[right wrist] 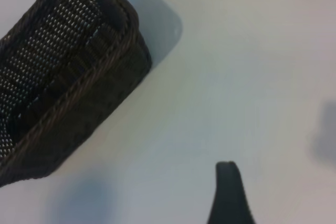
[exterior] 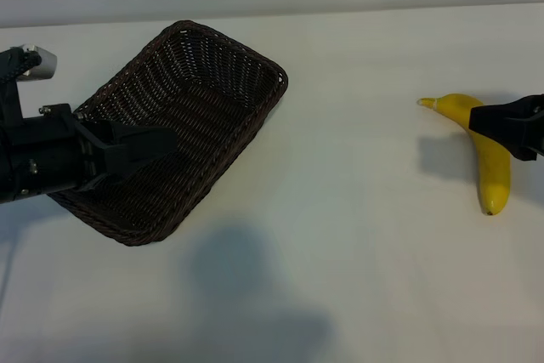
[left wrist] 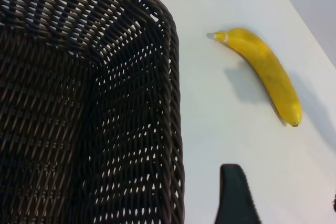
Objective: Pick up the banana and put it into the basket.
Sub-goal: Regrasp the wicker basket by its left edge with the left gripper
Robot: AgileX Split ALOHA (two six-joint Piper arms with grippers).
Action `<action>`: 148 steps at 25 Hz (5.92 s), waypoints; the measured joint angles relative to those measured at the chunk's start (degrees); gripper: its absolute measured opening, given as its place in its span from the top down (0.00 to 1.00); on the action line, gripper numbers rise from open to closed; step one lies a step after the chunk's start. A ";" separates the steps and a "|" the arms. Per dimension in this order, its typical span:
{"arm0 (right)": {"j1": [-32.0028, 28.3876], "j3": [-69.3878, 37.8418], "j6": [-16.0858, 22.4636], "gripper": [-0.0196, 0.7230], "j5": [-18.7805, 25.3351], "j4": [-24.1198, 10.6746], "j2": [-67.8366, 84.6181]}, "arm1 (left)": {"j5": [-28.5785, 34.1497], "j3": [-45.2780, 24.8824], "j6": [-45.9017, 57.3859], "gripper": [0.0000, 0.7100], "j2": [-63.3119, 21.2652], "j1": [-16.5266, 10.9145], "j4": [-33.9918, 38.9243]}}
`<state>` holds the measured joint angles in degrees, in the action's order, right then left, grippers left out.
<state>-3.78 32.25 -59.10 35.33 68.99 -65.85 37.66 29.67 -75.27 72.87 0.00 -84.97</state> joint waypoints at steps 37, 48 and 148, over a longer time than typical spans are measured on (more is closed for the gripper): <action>0.00 0.02 -0.10 0.30 1.29 0.00 0.00 | -1.07 0.00 0.56 0.33 0.00 0.00 0.11; 0.00 0.02 -0.12 0.30 1.29 0.00 0.00 | -0.81 0.00 9.51 0.33 0.00 0.00 4.57; 0.00 0.02 -1.72 0.30 1.30 0.13 0.00 | -28.68 0.31 80.64 0.78 12.04 0.00 55.15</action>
<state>-3.78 32.27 -60.82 36.63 69.12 -65.85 8.98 29.98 5.37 84.91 0.00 -29.82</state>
